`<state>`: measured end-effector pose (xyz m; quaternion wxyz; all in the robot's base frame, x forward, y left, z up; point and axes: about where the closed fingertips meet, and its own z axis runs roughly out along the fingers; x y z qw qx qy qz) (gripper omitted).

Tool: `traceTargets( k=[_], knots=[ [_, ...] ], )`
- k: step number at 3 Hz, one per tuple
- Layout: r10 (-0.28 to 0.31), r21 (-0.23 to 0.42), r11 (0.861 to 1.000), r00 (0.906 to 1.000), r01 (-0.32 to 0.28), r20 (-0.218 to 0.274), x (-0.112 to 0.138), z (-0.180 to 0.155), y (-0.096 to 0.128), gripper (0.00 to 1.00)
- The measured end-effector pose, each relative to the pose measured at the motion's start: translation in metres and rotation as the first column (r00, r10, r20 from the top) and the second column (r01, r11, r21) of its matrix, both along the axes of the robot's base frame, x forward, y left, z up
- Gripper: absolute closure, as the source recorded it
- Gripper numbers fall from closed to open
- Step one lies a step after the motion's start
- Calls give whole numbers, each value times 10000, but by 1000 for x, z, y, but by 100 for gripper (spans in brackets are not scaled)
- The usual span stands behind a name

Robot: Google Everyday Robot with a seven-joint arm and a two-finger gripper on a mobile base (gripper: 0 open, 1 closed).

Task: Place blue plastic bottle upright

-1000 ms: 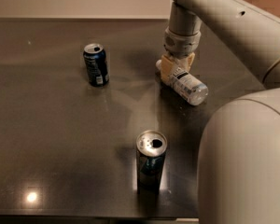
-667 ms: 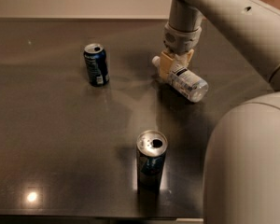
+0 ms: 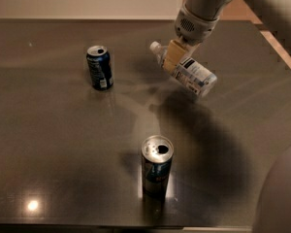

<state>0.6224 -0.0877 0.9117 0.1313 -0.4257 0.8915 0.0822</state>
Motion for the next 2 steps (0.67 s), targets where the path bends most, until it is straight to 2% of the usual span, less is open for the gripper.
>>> traceTargets(
  k=[1,2],
  knots=[
    [1077,1359,9836,9906,-1185,838,-12,23,10,100],
    [1873,2575,9392,9674,-2272,1702,-24,39,19,100]
  ],
)
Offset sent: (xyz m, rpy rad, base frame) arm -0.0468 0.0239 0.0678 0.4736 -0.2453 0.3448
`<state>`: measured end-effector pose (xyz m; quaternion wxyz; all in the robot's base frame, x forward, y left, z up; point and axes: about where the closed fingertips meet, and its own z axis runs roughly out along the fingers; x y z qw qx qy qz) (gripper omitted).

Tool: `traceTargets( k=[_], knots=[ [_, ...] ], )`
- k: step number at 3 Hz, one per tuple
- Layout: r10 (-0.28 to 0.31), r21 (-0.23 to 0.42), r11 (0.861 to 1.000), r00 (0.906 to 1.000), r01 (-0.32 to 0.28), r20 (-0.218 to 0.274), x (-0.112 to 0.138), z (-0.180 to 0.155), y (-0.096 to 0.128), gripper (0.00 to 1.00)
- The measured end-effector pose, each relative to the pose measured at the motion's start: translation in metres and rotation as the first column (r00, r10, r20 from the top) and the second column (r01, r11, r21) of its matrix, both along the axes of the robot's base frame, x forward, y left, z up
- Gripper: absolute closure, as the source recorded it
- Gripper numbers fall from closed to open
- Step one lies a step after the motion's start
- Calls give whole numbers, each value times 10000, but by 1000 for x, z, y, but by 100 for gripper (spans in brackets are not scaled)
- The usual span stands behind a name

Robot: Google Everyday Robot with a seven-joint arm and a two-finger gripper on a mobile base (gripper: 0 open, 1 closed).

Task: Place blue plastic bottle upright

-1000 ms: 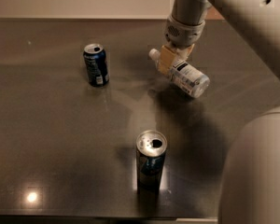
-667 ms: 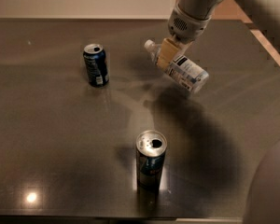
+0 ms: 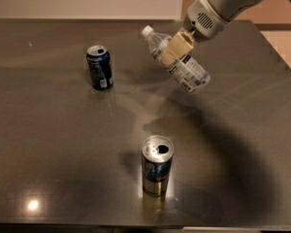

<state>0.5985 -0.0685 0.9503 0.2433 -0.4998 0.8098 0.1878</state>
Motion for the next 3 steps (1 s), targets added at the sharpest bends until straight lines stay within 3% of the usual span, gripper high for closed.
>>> traceTargets(
  k=[1,2,3],
  knots=[
    [986,1401,9840,9914,-1100,859,-14,12,9,100],
    [1650,2508,9452,9688,-2089,1851,-25,20,13,100],
    [2090,3523,8837,9333,-3081,2921,-34,26,11,100]
  ],
)
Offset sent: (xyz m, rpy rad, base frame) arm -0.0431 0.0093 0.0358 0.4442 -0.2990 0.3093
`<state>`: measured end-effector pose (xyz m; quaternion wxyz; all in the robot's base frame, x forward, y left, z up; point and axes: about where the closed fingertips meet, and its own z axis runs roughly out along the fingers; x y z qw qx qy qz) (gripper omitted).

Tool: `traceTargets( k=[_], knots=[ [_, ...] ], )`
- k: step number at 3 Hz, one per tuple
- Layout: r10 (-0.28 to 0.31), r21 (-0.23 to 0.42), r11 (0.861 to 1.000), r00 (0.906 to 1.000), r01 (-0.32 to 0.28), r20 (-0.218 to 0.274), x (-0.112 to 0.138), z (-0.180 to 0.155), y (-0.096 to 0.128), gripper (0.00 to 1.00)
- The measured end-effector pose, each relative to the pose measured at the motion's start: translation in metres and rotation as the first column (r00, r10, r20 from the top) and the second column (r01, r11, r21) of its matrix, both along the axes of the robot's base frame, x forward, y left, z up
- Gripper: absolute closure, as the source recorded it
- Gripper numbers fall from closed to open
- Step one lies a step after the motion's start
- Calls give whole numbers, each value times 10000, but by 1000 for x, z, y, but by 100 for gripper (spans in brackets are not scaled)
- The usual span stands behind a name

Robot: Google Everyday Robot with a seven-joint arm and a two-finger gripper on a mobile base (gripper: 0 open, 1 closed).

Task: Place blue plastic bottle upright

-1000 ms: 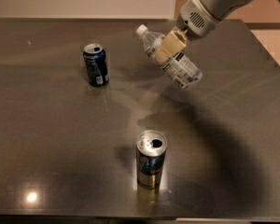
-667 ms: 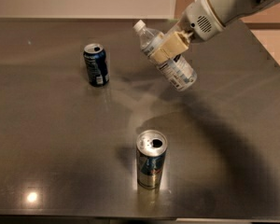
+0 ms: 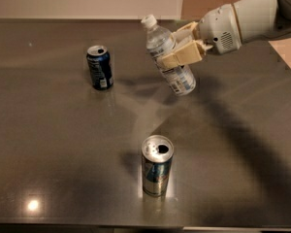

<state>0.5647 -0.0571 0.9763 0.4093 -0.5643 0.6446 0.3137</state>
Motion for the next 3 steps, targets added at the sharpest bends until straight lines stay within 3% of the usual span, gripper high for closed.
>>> traceTargets(
  k=[1,3],
  knots=[
    [600,1139,9912,9962,-669,627,-7,1,-7,100],
    [681,3027,9491,9949,-875,742,-9,-8,-33,100]
  ],
)
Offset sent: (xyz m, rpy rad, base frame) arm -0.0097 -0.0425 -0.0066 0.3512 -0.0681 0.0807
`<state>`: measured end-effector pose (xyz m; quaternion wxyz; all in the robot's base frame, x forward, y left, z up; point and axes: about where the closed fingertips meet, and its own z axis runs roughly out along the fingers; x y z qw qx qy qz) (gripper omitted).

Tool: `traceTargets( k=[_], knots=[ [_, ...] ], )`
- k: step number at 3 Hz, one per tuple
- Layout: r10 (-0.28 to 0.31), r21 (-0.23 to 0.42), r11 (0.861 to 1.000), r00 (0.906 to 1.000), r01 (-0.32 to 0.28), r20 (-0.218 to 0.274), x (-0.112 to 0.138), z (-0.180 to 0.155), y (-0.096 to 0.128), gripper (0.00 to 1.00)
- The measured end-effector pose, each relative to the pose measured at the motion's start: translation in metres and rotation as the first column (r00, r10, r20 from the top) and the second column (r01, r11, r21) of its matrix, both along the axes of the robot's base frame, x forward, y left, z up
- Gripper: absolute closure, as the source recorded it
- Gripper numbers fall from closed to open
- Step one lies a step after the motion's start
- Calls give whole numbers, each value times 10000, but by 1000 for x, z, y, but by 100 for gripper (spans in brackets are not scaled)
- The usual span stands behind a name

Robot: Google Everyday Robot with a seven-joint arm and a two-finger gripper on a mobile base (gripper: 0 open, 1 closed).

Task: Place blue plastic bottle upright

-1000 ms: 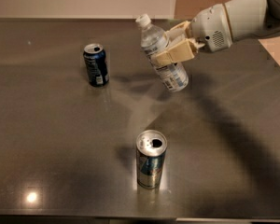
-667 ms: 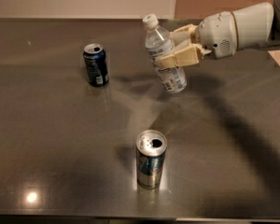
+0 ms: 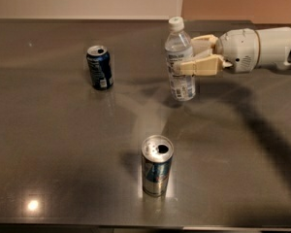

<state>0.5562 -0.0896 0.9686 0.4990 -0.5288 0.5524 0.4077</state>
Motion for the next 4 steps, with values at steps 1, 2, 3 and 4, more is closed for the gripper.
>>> traceTargets(
  k=[1,2,3,4],
  knots=[
    [9,789,9969,10000,-17,99,-1,-5,-11,100],
    [-62,1381,9904,9997,31,227,-2,-12,-21,83],
    [-248,1785,9838,9993,196,272,-3,-19,-28,59],
    [-367,2069,9779,9989,300,285,-1,-26,-34,36]
  ],
)
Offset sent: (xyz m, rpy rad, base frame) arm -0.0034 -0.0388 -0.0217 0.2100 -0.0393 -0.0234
